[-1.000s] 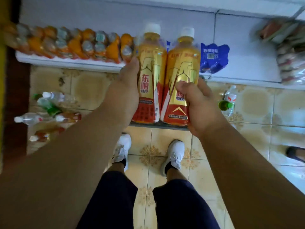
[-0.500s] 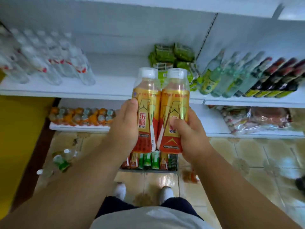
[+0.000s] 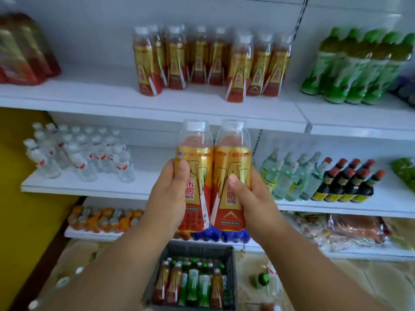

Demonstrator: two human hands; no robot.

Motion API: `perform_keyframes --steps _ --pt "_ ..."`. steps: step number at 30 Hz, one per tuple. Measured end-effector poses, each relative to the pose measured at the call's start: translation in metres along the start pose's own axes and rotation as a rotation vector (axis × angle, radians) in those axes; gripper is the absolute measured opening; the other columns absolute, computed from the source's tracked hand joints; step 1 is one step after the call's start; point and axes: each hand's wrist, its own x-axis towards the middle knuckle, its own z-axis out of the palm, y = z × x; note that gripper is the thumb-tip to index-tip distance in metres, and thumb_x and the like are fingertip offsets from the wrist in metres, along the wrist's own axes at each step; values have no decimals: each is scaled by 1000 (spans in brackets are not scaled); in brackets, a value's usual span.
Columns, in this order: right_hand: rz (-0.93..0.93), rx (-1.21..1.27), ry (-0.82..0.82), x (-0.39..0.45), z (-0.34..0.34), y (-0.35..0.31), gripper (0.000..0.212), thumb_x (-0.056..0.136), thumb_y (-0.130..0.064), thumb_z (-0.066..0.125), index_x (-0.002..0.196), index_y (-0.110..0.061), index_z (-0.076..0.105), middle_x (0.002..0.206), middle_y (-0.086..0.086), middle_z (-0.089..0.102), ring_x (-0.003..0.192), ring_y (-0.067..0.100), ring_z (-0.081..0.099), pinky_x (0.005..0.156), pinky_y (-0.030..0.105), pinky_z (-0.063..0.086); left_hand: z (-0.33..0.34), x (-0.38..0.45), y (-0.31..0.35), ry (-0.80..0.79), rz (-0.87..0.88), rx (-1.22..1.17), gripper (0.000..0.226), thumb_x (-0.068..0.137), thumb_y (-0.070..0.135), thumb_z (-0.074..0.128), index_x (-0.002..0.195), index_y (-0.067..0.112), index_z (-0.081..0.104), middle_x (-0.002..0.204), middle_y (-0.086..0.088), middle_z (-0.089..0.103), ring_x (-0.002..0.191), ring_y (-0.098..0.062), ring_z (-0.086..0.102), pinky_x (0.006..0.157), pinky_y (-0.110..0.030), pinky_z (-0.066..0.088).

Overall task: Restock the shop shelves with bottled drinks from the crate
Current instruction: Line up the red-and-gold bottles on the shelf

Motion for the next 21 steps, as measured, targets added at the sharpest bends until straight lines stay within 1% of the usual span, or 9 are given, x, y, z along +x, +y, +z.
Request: perform_keyframes --steps 2,4,7,11,14,16,18,19,21 --pt "-28 -17 -16 7 13 -6 39 84 -49 66 122 -41 58 114 1 74 99 22 74 72 36 62 -12 7 8 6 50 22 59 58 103 39 96 63 57 93 27 73 81 6 71 57 -8 51" --pt "-54 -56 -12 16 27 -13 40 83 -56 66 120 -46 57 114 -4 74 100 18 74 72 34 62 -24 19 12 4 77 29 61 52 104 40 97 66 55 95 29 72 83 6 71 64 -14 53" --pt "-106 -141 24 35 50 -24 51 79 -68 63 124 -47 53 114 -9 73 100 13 73 78 38 62 -47 43 18 -27 98 11 67 50 103 45 103 64 55 101 26 72 91 1 71 79 -30 56" --pt "-153 -187 80 66 83 -36 61 70 -76 67 121 -46 51 112 -9 72 100 13 73 84 44 61 -80 81 30 -65 164 10 62 51 102 49 102 67 53 102 29 71 91 4 70 80 -31 55" --pt "-185 -218 77 92 107 -46 57 69 -78 68 116 -49 54 112 -10 73 99 12 73 82 40 62 -108 111 34 -95 212 1 60 54 94 60 107 66 50 107 27 69 98 1 69 88 -37 57" --pt "-195 -201 59 107 126 -51 47 71 -74 69 112 -52 57 111 -11 73 100 11 73 77 33 63 -129 129 37 -101 243 13 59 55 93 60 107 70 47 106 30 68 99 4 68 86 -30 56" --pt "-196 -174 40 117 138 -52 38 77 -63 71 112 -50 60 112 -9 74 102 12 73 75 29 62 -144 140 38 -102 275 36 57 56 95 58 107 74 44 106 35 66 98 9 66 76 -15 54" --pt "-196 -168 43 122 145 -52 37 80 -60 72 113 -49 60 113 -8 74 103 13 72 77 32 62 -151 144 39 -102 289 43 56 57 95 57 107 75 43 106 36 65 97 10 66 70 -9 53" --pt "-195 -162 58 131 160 -53 39 82 -55 72 117 -44 60 115 -5 73 105 16 72 83 39 61 -166 154 41 -95 304 44 54 60 93 57 108 74 43 108 36 65 99 11 65 68 -3 49"
